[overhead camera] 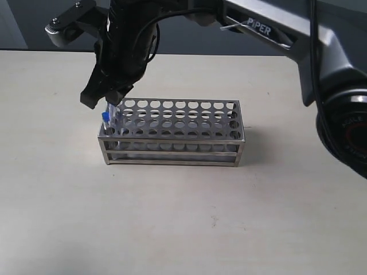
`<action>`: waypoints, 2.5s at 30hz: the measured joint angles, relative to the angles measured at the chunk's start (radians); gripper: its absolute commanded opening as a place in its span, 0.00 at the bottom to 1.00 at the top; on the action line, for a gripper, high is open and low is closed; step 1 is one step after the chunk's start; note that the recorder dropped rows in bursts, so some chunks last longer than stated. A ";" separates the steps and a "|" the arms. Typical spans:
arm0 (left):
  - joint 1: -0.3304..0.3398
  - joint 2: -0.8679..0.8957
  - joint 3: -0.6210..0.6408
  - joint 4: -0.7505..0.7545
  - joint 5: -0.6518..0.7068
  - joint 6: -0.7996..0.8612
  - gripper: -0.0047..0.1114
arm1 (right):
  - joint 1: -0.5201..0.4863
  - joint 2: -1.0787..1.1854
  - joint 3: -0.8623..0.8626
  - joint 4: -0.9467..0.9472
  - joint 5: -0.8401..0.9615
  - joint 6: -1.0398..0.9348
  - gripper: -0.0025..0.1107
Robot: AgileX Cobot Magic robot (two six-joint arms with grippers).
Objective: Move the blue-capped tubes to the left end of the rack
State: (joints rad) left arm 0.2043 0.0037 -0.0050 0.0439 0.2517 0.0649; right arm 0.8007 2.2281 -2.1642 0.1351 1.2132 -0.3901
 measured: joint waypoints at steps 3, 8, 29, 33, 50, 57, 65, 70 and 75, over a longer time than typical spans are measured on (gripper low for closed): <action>0.000 0.000 0.000 0.000 0.000 0.000 0.04 | 0.000 0.015 0.000 -0.003 -0.004 -0.002 0.01; 0.000 0.000 0.000 0.000 0.000 0.000 0.04 | 0.000 0.036 0.000 -0.004 -0.037 -0.004 0.01; 0.000 0.000 0.000 0.000 0.000 0.000 0.04 | 0.000 0.091 0.000 -0.001 -0.075 0.026 0.01; 0.000 0.000 0.000 0.000 0.000 0.000 0.04 | 0.000 0.091 0.000 -0.001 -0.077 0.026 0.02; 0.000 0.000 0.000 0.000 0.000 0.000 0.04 | 0.000 0.091 0.000 0.006 -0.103 0.046 0.37; 0.000 0.000 0.000 0.000 0.000 0.000 0.04 | 0.000 0.032 0.000 0.006 -0.071 0.048 0.37; 0.000 0.000 0.000 0.000 0.000 0.000 0.04 | 0.000 -0.071 0.000 0.006 -0.007 0.048 0.37; 0.000 0.000 0.000 0.000 0.000 0.000 0.04 | 0.000 -0.145 0.000 0.006 0.003 0.050 0.35; 0.000 0.000 0.000 0.000 0.000 0.000 0.04 | 0.000 -0.239 0.000 -0.049 0.004 0.073 0.07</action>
State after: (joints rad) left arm 0.2043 0.0037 -0.0050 0.0439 0.2517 0.0649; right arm 0.8007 1.9888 -2.1642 0.0859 1.2174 -0.3174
